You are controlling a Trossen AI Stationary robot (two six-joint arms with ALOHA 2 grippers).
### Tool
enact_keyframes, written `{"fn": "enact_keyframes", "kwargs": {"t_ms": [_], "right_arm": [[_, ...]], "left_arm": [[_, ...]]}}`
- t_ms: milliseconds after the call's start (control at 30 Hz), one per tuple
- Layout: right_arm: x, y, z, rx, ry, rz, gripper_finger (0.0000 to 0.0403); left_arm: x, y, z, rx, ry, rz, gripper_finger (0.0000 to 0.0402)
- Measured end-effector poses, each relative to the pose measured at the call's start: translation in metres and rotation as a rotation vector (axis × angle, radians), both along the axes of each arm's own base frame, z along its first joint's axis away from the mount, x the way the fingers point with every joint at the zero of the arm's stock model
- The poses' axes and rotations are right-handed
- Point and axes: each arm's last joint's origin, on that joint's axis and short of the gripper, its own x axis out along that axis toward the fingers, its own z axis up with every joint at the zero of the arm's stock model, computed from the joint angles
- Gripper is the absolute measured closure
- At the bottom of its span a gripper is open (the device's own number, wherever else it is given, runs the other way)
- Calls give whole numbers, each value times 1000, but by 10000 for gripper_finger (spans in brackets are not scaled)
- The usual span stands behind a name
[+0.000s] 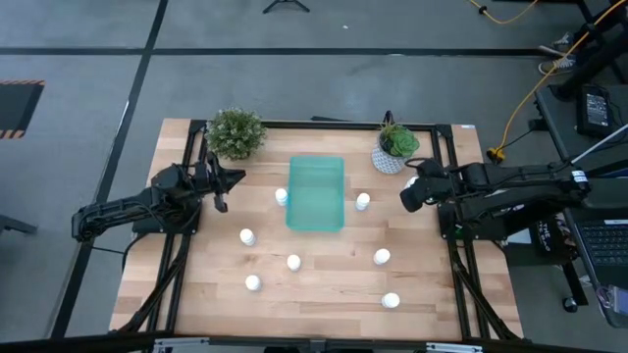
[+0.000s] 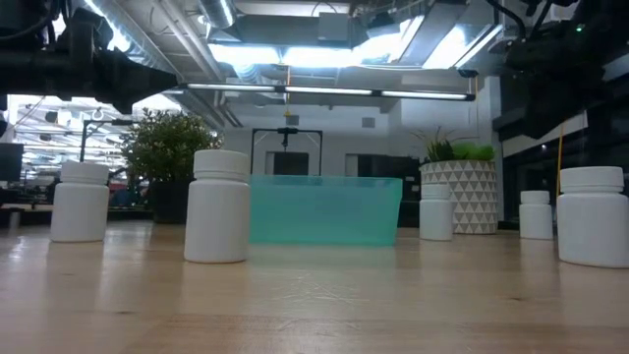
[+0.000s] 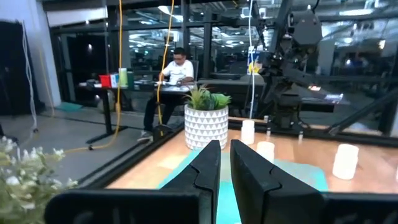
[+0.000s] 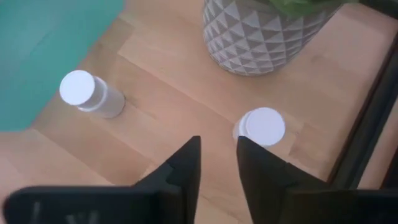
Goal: Pick and place pill bottles into a basket
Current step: Put the white pill bottle into the green bin
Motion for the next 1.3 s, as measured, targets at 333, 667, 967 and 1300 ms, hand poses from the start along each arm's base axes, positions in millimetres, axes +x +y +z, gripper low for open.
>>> {"fn": "enact_keyframes", "kwargs": {"t_ms": [333, 667, 967, 1300], "right_arm": [[1, -1, 0, -34, -13, -49, 191], [7, -11, -5, -24, 6, -170, 145], [15, -22, -16, 9, 65, -325, 144], [31, -25, -34, 42, 154, -396, 144]], "left_arm": [[0, 0, 0, 58, 21, 7, 368], [0, 0, -2, 52, 41, 7, 368], [0, 0, -2, 51, 43, 7, 368], [0, 0, -4, 45, 63, 6, 368]]}}
